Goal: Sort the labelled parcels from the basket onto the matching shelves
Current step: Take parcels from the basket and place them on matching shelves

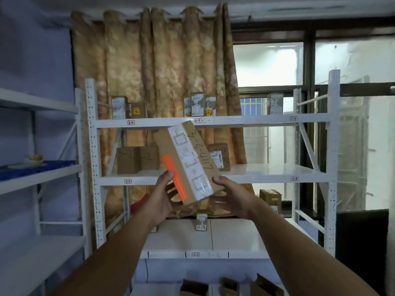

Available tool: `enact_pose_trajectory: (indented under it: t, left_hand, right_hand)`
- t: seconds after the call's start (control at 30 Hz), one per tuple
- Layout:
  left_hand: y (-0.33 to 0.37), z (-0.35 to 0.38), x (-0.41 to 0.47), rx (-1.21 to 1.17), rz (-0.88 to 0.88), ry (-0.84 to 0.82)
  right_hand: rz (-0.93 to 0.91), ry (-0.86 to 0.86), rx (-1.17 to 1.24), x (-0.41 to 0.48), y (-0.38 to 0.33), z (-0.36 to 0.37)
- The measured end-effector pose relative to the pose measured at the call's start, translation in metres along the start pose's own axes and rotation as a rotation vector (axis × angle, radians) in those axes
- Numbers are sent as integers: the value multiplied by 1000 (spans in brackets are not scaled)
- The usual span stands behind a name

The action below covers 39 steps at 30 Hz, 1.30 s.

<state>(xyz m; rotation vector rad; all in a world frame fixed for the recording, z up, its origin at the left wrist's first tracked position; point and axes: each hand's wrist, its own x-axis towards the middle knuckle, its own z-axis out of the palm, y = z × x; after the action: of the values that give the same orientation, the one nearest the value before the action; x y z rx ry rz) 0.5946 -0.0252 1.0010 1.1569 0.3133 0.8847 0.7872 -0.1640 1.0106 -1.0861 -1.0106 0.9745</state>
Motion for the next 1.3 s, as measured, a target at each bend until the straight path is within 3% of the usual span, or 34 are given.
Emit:
enact_pose_trajectory:
  t: [0.1, 0.2, 0.27, 0.37, 0.5, 0.63, 0.73, 0.8, 0.9, 1.0, 1.07, 1.13, 1.2, 1.3]
  left_hand:
    - [15, -11, 5, -5, -14, -32]
    - [47, -23, 8, -112, 83, 88]
    - [72, -26, 6, -48, 108, 139]
    - [105, -25, -1, 211, -18, 168]
    - [138, -33, -17, 512, -326, 4]
    - [150, -47, -26, 543, -308, -31]
    - [141, -62, -27, 534, -137, -11]
    - [133, -66, -29, 504, -14, -12]
    - [127, -56, -35, 468, 157, 37]
    - [126, -33, -41, 896, 485, 94]
    - [121, -24, -41, 1532, 878, 157]
    - [115, -26, -40, 2068, 1216, 80]
    - [113, -34, -42, 2267, 1359, -20]
    - [98, -48, -46, 2275, 1656, -148]
  right_hand:
    - [-44, -2, -8, 2, -5, -10]
    - [-40, -22, -159, 4, -11, -18]
    - [-45, -28, -261, 4, -17, -16]
    - [-69, 1, -357, -1, -31, -7]
    - [-140, -39, -600, -8, -47, 14]
    - [-261, -32, -723, -9, -53, 28]
    - [-260, -22, -532, -6, -56, 36]
    - [-207, 71, -321, -3, -57, 39]
    - [-146, 230, -263, -1, -57, 44]
    - [-96, 266, -247, -4, -58, 54]
    - [-75, 245, -154, -7, -64, 63]
    - [-33, 198, 20, -8, -66, 67]
    - [33, 148, 152, -5, -64, 71]
    - [154, 42, 122, -1, -57, 75]
